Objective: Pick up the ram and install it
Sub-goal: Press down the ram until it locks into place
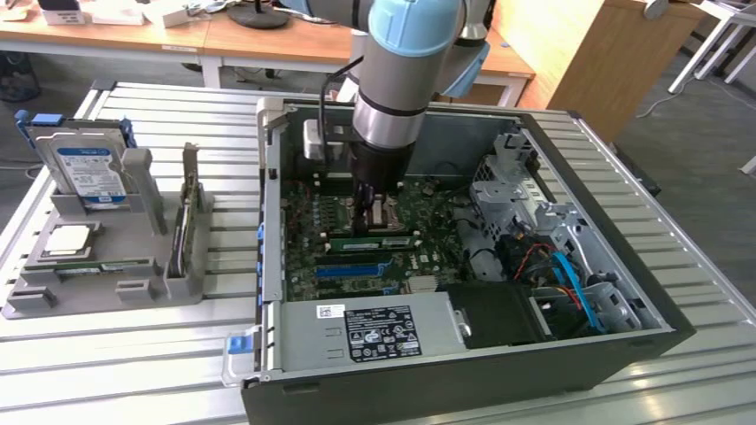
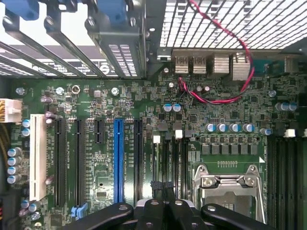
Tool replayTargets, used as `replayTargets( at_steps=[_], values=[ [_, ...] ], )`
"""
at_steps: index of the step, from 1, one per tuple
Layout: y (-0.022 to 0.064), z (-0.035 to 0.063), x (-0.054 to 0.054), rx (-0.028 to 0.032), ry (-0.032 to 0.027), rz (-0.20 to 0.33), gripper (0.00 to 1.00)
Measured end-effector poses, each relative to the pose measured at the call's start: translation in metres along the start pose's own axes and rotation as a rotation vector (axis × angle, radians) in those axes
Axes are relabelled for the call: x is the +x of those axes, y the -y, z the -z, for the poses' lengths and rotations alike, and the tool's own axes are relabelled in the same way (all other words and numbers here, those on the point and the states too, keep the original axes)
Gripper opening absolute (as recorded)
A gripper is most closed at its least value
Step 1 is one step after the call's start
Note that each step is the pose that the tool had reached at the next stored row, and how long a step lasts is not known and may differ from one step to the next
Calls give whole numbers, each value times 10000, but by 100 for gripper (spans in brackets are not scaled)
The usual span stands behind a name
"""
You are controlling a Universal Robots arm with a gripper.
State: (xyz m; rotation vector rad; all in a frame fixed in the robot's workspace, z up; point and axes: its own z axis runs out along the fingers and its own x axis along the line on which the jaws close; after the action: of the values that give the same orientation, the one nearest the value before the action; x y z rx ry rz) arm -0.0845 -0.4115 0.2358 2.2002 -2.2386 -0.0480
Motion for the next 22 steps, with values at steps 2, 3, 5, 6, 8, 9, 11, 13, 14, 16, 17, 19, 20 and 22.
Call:
replayTargets(
  at_steps=[2, 3, 5, 6, 8, 9, 11, 13, 14, 16, 17, 19, 20, 22],
  values=[
    [-1, 38, -1, -1, 0, 0, 10],
    [-1, 56, -1, -1, 0, 0, 10],
    [-2, 90, -2, -1, 0, 0, 10],
    [-2, 107, -2, -1, 1, 0, 10],
    [-3, 137, -3, -2, -1, 0, 10],
    [-3, 144, -3, -2, 0, 1, 10],
    [-3, 145, -3, -1, 2, 0, 10],
    [-3, 146, -3, 0, 2, 1, 10],
    [-3, 146, -3, -1, 0, 1, 10],
    [16, 148, -3, -5, -3, 3, 10],
    [37, 148, -3, -5, -2, 0, 10],
    [85, 149, -4, -5, -1, 0, 10],
    [112, 149, -4, -5, 0, 1, 10],
    [167, 150, -5, -5, 0, 1, 10]
  ],
)
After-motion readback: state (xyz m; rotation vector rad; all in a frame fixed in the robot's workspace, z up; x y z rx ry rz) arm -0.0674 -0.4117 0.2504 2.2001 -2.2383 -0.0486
